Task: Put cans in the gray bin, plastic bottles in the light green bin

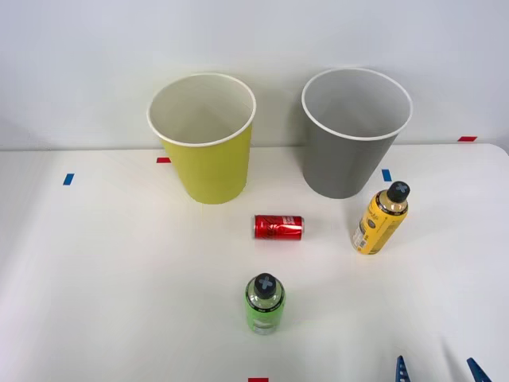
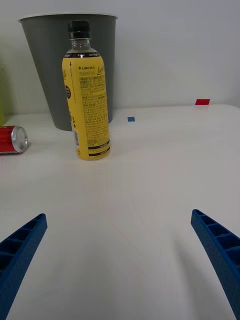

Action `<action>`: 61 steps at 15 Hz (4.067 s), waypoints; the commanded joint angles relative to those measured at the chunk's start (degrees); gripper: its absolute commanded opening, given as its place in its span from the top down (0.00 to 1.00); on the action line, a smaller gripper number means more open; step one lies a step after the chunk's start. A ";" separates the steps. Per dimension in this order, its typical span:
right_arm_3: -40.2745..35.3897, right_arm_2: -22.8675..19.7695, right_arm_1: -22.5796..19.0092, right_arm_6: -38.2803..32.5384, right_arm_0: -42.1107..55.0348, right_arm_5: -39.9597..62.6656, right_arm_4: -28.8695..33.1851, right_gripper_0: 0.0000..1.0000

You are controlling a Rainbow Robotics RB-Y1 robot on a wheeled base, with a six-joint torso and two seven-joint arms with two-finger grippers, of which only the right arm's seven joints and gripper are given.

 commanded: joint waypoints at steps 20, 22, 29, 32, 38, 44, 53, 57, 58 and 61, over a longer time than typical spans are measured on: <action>2.37 0.35 -1.93 2.72 -6.42 -3.96 -0.97 0.00; 2.37 0.35 -2.55 3.34 -8.79 -3.34 -2.11 0.00; 2.46 1.41 -3.69 5.80 -17.23 2.20 -6.42 0.00; 2.37 0.88 -3.52 6.50 -22.76 6.77 -6.94 0.00; 2.37 -0.62 -3.34 6.68 -29.36 14.06 -7.65 0.00; 2.37 -1.05 -2.11 6.33 -34.72 19.86 -8.35 0.00; 2.46 -2.81 -1.06 6.24 -39.02 25.05 -9.14 0.00; 2.46 -2.81 -0.79 6.42 -39.38 25.58 -9.23 0.00; 2.37 -2.81 -0.88 6.50 -39.38 25.58 -9.14 0.00; 2.37 -2.72 -1.41 6.59 -39.64 25.66 -8.70 0.21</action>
